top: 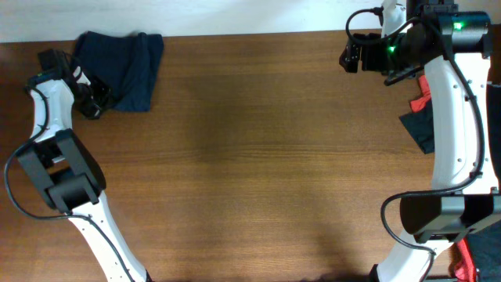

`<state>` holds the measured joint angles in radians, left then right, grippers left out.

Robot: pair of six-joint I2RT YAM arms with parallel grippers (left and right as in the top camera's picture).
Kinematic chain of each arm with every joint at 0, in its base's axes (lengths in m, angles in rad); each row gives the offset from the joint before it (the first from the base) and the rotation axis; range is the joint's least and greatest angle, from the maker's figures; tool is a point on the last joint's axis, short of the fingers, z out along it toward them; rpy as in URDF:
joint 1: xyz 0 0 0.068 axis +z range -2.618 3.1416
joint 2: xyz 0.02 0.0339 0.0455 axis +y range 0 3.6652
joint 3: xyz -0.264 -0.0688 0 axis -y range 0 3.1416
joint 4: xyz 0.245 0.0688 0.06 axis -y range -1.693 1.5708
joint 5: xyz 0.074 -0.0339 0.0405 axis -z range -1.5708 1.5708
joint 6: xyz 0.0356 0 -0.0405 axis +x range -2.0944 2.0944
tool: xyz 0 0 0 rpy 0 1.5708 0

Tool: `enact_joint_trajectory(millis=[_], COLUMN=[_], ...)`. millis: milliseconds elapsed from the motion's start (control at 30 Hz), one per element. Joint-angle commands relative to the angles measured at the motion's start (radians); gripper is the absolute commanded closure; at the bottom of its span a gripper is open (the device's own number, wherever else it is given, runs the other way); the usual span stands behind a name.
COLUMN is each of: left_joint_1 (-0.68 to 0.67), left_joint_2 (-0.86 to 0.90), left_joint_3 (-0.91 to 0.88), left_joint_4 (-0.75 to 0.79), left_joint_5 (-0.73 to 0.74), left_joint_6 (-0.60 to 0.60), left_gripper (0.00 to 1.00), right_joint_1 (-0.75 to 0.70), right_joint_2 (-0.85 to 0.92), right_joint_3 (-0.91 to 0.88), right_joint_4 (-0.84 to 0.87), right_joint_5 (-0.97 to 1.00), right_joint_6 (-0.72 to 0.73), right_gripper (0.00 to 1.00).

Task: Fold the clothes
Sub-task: 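Place the shorts at the top-left table corner and release the left gripper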

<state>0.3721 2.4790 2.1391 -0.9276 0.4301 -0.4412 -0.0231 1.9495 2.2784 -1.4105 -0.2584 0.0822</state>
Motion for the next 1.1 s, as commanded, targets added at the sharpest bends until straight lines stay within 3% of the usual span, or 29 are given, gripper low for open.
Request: enact_joint_trajectory(millis=[0, 133, 267, 333, 367, 400, 433, 600, 633, 867, 1067], left_joint_1=[0.013, 0.008, 0.006, 0.008, 0.008, 0.008, 0.007, 0.007, 0.007, 0.003, -0.046], left_joint_2=[-0.15, -0.224, -0.231, -0.229, -0.229, -0.229, -0.228, -0.227, -0.226, -0.224, -0.225], left_joint_3=[0.003, 0.003, 0.003, 0.003, 0.003, 0.003, 0.003, 0.003, 0.003, 0.003, 0.003], left_joint_4=[-0.032, -0.048, -0.104, -0.142, -0.152, -0.161, -0.171, -0.188, -0.188, -0.274, -0.345], left_joint_5=[0.0, -0.029, -0.158, -0.23, -0.259, -0.285, -0.301, -0.3, -0.3, -0.301, -0.391], left_joint_6=[-0.082, 0.004, 0.039, 0.039, 0.039, 0.039, 0.039, 0.036, 0.029, 0.028, 0.028], left_gripper=[1.0, 0.99, 0.99, 0.87, 0.66, 0.38, 0.22, 0.17, 0.01, 0.01, 0.01], right_joint_1=[-0.01, -0.01, -0.01, -0.01, -0.01, -0.01, -0.01, -0.01, -0.01, -0.01, -0.01], right_joint_2=[-0.013, -0.013, -0.013, -0.013, -0.013, -0.013, -0.013, -0.013, -0.013, -0.013, -0.013], right_joint_3=[-0.001, -0.001, -0.001, -0.001, -0.001, -0.001, -0.001, -0.001, -0.001, -0.001, -0.001], right_joint_4=[0.0, 0.0, 0.0, 0.0, 0.0, 0.0, 0.0, 0.0, 0.0, 0.0, 0.0], right_joint_5=[0.009, 0.009, 0.009, 0.009, 0.009, 0.009, 0.009, 0.009, 0.009, 0.009, 0.009], right_joint_6=[0.004, 0.004, 0.004, 0.004, 0.004, 0.004, 0.004, 0.004, 0.004, 0.004, 0.004], right_gripper=[0.01, 0.01, 0.01, 0.01, 0.01, 0.02, 0.01, 0.02, 0.01, 0.01, 0.01])
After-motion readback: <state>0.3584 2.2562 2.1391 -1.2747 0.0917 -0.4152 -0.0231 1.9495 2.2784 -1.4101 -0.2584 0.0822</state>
